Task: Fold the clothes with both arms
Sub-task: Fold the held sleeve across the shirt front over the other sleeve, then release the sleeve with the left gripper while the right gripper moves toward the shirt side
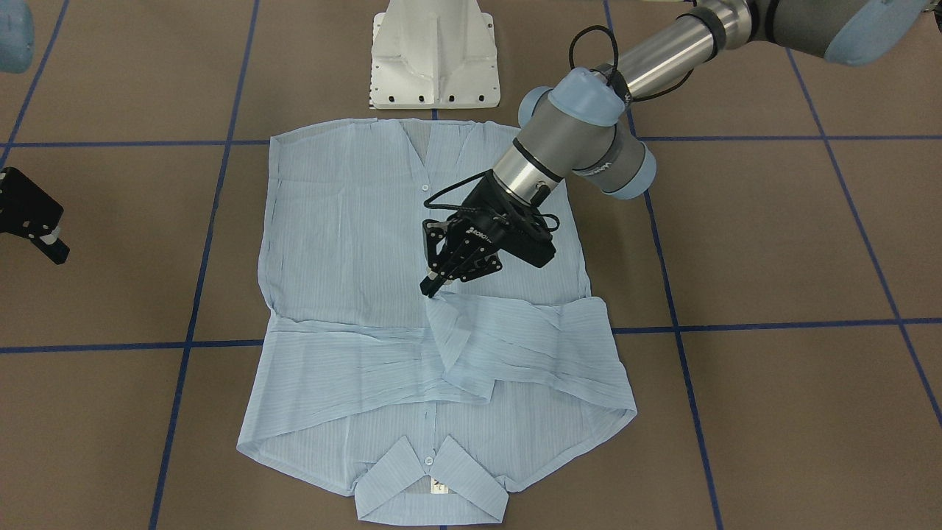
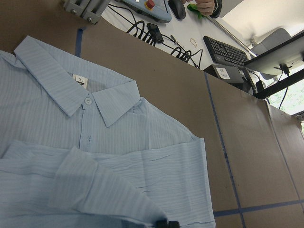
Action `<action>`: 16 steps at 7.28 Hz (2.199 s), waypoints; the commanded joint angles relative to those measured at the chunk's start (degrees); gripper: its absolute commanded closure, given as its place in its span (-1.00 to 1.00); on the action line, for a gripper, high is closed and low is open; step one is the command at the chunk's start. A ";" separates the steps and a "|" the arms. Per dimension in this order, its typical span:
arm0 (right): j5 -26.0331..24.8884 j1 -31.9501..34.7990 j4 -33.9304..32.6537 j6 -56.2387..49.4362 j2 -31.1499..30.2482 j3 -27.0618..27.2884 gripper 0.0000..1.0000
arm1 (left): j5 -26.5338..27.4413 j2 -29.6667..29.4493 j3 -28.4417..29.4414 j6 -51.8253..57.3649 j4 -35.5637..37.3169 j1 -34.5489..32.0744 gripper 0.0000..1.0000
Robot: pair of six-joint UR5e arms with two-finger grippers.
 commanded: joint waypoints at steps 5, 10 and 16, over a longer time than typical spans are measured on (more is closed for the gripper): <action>0.03 0.00 0.00 0.17 0.00 -0.02 -0.99 | 8.60 -6.23 9.93 0.53 0.52 7.94 0.95; -0.06 -0.61 0.09 2.61 0.09 0.15 -0.99 | 9.41 -7.21 9.77 3.06 1.31 10.33 -1.00; -31.91 -32.46 3.69 40.03 -4.63 12.86 -1.00 | 0.55 22.09 -34.19 16.52 28.28 7.60 -1.00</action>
